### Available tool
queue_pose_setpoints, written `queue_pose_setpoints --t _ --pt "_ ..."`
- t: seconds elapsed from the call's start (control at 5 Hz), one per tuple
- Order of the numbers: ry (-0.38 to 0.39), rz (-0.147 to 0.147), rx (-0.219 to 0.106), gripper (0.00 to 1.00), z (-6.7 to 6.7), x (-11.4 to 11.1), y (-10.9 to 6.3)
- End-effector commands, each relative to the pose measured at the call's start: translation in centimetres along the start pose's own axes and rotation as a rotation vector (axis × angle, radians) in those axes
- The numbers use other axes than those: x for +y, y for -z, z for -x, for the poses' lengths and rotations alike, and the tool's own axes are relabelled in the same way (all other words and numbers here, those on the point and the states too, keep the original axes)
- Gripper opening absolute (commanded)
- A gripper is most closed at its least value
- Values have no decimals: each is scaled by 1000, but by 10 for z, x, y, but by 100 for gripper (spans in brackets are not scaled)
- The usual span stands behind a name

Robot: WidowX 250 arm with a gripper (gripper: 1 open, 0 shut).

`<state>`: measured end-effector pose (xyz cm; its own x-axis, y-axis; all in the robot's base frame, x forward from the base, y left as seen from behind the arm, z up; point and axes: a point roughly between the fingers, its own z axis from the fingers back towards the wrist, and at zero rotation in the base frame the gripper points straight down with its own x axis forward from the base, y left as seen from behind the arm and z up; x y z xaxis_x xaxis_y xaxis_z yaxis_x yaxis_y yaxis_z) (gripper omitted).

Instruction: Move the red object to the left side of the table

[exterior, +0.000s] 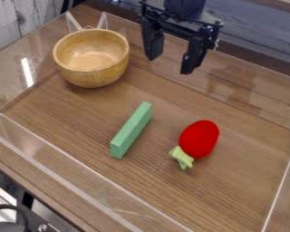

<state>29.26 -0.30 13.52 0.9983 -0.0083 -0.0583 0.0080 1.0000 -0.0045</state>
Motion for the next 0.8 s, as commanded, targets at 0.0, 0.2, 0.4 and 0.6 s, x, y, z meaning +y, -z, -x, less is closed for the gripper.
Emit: queue_pose_setpoints --t 0.0,0.2,0.4,0.6 --pt "43 2 20 100 9 -8 10" --pt "159 9 35 100 25 -23 24" --pt "254 16 31 100 36 -39 37" --pt "315 24 20 100 41 -55 46"
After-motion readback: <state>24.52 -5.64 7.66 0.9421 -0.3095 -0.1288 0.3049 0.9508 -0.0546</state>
